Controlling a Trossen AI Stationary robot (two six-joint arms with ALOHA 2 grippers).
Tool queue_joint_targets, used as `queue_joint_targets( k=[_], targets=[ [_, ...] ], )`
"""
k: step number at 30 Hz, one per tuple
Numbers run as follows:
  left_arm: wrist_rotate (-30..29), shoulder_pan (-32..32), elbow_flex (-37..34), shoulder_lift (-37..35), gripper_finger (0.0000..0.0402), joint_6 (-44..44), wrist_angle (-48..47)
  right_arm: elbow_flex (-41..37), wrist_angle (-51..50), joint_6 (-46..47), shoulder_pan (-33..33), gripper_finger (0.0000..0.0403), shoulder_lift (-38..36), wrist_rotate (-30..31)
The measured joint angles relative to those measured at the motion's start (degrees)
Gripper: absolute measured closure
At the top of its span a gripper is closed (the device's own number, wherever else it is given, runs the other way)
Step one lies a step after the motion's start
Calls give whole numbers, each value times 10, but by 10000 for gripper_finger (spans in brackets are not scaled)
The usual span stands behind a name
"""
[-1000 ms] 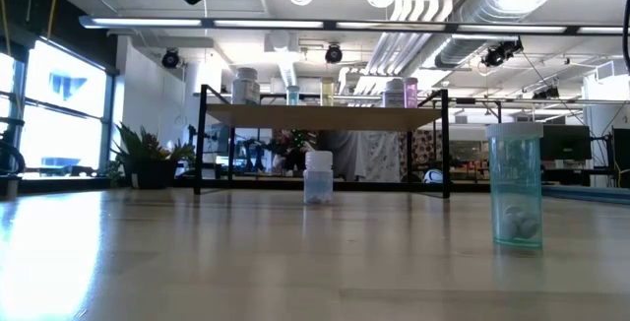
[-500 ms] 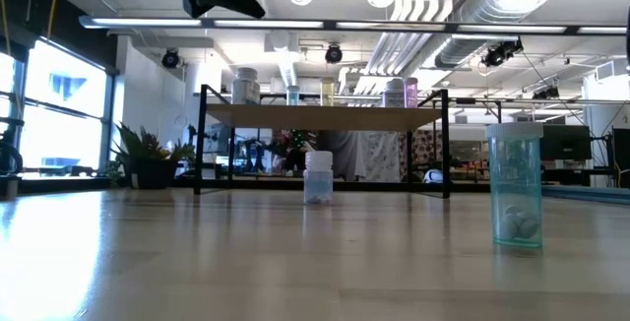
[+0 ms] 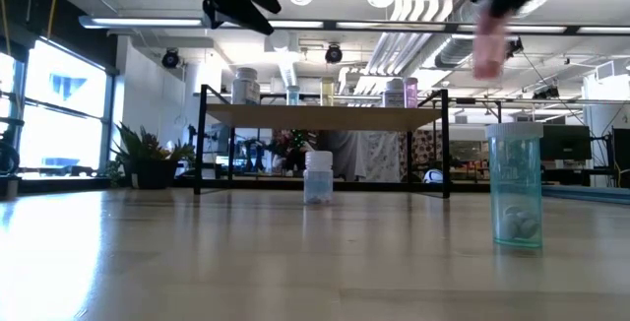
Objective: Pick and place medicine bottles onto shelf by color
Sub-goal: Put the pink pill bottle on the shelf
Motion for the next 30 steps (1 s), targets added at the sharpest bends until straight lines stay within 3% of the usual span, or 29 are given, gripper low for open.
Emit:
queue_joint_targets(
  k=[8, 18, 30],
  targets=[
    [24, 49, 0, 0, 174, 29, -1, 93, -25, -124, -161, 298, 0, -18],
    [26, 87, 0, 0, 174, 61, 0, 180, -51, -188, -357, 297, 0, -18],
    [25, 104, 0, 0, 174, 108, 0, 262, -34, -231, -486, 297, 21, -30]
  ],
)
